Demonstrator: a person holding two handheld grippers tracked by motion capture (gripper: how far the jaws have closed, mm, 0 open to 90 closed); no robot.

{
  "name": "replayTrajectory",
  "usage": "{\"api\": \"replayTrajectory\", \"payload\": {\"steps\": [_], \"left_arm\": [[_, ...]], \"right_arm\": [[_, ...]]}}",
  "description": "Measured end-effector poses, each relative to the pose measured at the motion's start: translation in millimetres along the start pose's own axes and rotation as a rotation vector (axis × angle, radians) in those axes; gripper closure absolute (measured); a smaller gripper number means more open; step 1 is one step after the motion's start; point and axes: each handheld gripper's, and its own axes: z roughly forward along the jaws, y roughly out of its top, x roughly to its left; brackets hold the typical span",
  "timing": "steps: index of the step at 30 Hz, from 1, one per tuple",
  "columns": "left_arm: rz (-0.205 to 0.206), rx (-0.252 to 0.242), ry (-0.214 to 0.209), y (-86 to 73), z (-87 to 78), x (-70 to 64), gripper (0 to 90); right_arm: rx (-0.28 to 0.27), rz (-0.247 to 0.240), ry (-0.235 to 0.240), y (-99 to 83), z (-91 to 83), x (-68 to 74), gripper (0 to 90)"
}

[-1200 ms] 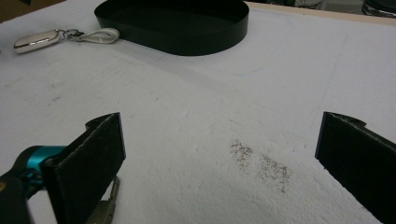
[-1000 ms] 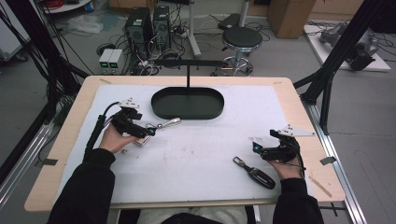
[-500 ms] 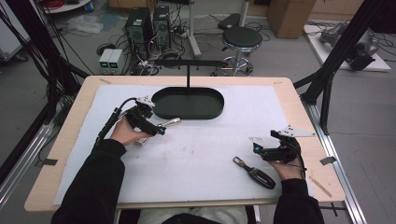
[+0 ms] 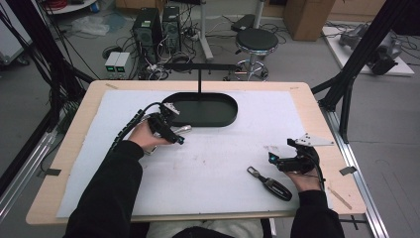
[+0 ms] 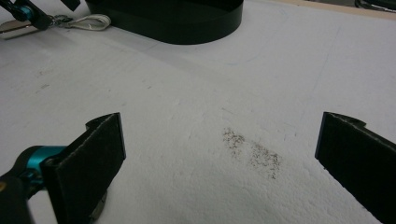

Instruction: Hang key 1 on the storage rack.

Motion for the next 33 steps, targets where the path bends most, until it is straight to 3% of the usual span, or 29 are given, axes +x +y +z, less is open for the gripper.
{"api": "replayTrajectory", "payload": {"steps": [5,8,20,24,27,29,33], "left_arm": [[-0.006,0.036,0.001,0.3,10.2,1.7,13.8],[-0.005,0.055,-0.009,-1.4,13.9,3.2,21.0],[-0.023,0.045,0.03,-0.3,12.5,6.5,32.7],[-0.059,0.032,0.042,-0.7,11.4,9.8,40.2],[-0.077,0.027,0.08,-1.1,9.9,12.4,56.3],[-0.065,0.031,0.091,-1.4,9.1,13.3,64.2],[-0.044,0.036,0.098,-0.9,9.0,11.9,67.1]], "right_arm": [[-0.008,-0.006,-0.001,0.6,-0.7,0.4,0.8],[-0.002,-0.021,-0.002,0.6,-1.3,1.2,0.8],[-0.013,-0.036,-0.021,1.3,-3.2,0.6,0.8],[-0.013,-0.039,-0.024,1.4,-3.3,1.1,0.9],[-0.016,-0.05,-0.026,1.6,-3.4,2.2,0.9],[-0.017,-0.05,-0.028,1.6,-3.6,2.4,0.9],[-0.023,-0.051,-0.034,1.3,-4.4,1.3,0.9]]}}
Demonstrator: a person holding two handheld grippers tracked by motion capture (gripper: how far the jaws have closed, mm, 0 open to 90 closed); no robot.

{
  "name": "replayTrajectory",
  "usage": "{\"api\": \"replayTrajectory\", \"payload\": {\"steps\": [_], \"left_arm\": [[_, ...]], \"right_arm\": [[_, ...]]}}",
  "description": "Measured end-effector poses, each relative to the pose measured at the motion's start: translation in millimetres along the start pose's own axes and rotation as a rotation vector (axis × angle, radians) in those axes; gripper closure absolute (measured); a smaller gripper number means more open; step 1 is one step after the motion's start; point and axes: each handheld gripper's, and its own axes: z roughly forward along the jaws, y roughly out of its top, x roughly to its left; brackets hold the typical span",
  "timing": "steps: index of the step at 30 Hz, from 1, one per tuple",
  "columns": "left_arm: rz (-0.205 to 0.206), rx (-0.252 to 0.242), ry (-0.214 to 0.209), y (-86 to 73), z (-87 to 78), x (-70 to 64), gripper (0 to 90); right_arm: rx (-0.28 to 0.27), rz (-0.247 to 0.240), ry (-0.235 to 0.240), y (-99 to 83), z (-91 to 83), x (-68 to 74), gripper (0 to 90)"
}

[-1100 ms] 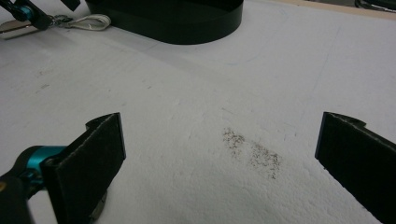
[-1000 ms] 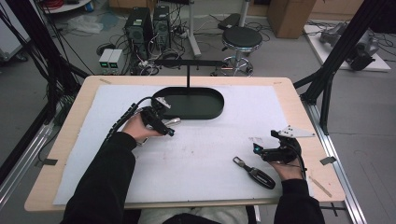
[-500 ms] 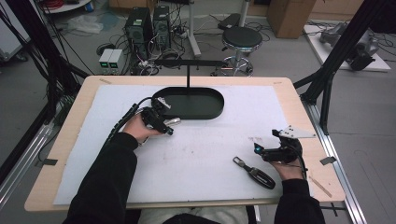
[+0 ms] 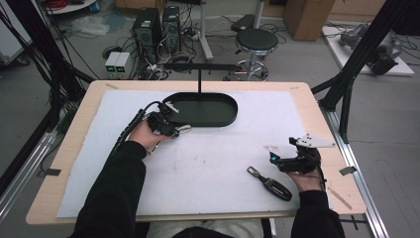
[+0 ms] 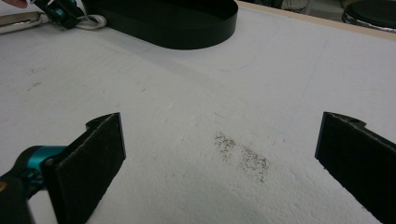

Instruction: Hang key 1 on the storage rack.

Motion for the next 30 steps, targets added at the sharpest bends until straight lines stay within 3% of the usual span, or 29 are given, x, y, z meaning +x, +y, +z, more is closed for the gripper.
{"api": "replayTrajectory", "payload": {"steps": [2,5,10,17,25,30], "left_arm": [[0.006,-0.003,-0.023,0.4,-0.3,-1.3,71.9],[0.064,-0.001,-0.018,0.8,-1.3,-5.8,74.2],[0.085,0.0,-0.021,1.3,-3.2,-8.9,75.4],[0.105,-0.04,-0.007,2.0,-17.1,-10.4,75.7],[0.044,-0.135,-0.009,2.6,-52.7,-0.8,75.8],[-0.037,-0.169,-0.009,6.0,-74.1,5.8,75.8]], "right_arm": [[0.001,0.004,-0.001,-0.2,-0.7,0.2,0.8],[-0.005,0.002,-0.001,0.0,-1.3,0.4,0.9],[-0.004,0.001,-0.004,0.2,-1.4,0.6,0.9],[-0.004,0.007,-0.002,-0.3,-1.6,0.5,0.9],[-0.003,0.008,-0.002,-0.2,-1.4,0.3,0.9],[-0.001,0.007,-0.003,-0.6,-1.2,-0.1,0.9]]}}
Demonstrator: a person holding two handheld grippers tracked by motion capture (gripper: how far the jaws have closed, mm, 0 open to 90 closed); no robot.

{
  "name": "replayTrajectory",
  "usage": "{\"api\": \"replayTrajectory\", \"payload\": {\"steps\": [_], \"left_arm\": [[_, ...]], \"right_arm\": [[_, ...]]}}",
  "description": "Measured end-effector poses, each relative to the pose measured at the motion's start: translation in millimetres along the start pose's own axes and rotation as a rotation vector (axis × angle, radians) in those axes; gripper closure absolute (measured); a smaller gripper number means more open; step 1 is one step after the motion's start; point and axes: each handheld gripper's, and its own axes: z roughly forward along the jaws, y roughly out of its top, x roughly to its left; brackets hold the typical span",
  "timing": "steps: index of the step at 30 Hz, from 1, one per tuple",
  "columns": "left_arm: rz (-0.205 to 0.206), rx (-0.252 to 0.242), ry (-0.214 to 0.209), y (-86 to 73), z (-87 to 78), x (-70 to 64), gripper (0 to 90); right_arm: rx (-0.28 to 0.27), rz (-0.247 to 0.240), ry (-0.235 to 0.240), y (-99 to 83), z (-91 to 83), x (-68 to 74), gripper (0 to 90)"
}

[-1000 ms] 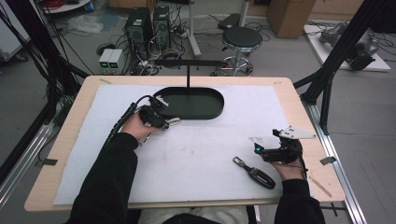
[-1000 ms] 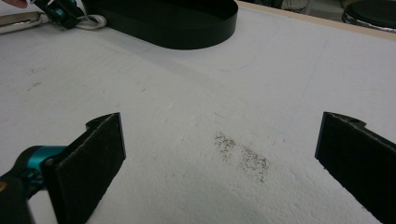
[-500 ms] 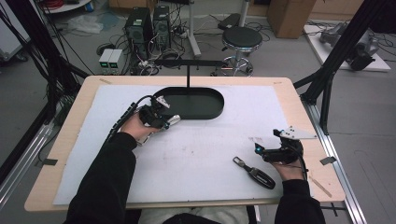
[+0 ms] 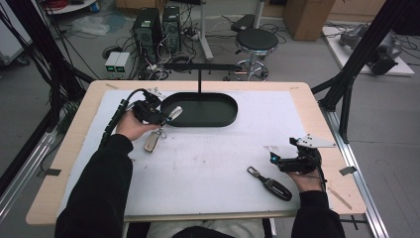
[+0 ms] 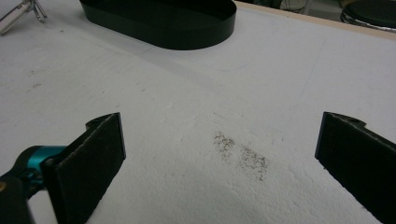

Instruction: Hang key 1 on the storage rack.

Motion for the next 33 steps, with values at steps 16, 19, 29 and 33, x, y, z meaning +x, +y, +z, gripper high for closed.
{"api": "replayTrajectory", "payload": {"steps": [16,19,29,33], "left_arm": [[0.034,-0.098,0.02,23.5,-34.5,-8.1,75.8],[0.022,-0.118,0.03,28.3,-37.9,-5.9,75.8],[0.014,-0.176,0.048,51.2,-47.8,1.0,75.8],[0.01,-0.2,0.053,56.5,-46.3,4.6,75.8]], "right_arm": [[0.0,-0.001,-0.009,-1.0,-1.7,-0.1,0.8],[-0.002,0.003,-0.012,-1.1,-2.6,-0.2,0.8],[-0.004,0.01,-0.012,-2.0,-2.2,-1.9,0.9],[0.0,0.021,-0.012,-2.8,-2.8,-2.4,0.8]]}}
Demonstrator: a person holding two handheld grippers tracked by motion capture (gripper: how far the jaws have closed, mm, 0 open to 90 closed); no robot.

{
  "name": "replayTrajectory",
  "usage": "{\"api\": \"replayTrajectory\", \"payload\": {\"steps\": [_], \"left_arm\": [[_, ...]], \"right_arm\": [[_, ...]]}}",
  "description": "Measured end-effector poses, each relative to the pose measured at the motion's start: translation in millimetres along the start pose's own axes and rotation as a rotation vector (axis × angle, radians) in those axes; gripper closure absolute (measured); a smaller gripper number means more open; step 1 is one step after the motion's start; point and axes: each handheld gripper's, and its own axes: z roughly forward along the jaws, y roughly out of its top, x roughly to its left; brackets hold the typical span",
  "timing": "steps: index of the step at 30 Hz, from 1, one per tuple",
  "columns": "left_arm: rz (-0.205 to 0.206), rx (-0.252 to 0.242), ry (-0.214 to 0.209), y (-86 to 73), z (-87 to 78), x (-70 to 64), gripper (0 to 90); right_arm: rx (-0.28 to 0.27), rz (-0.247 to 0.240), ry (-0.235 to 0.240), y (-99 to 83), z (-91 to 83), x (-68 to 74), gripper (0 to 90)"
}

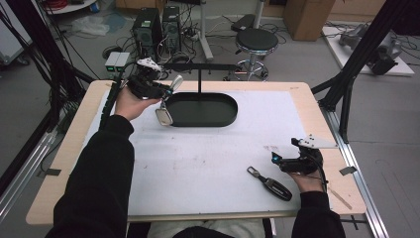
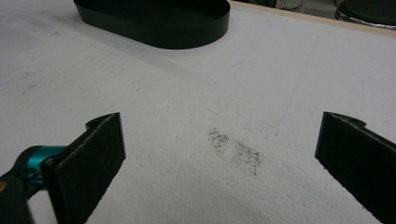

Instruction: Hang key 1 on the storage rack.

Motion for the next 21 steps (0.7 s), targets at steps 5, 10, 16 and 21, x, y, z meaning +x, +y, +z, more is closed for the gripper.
{"api": "replayTrajectory", "payload": {"steps": [5,10,16,21], "left_arm": [[0.019,-0.005,-0.002,9.7,1.3,0.6,75.8],[0.038,-0.028,0.012,20.4,1.6,-1.3,75.8],[0.094,-0.039,0.03,34.1,3.6,-6.1,75.8],[0.105,-0.041,0.045,44.3,5.4,-7.9,75.8]], "right_arm": [[0.001,-0.001,-0.007,-0.7,0.3,-1.9,0.8],[0.003,0.004,-0.007,-1.3,0.2,-1.4,0.8],[0.009,0.002,-0.005,-1.3,1.3,-0.9,0.8],[0.014,0.002,-0.004,-1.8,1.4,-1.0,0.9]]}}
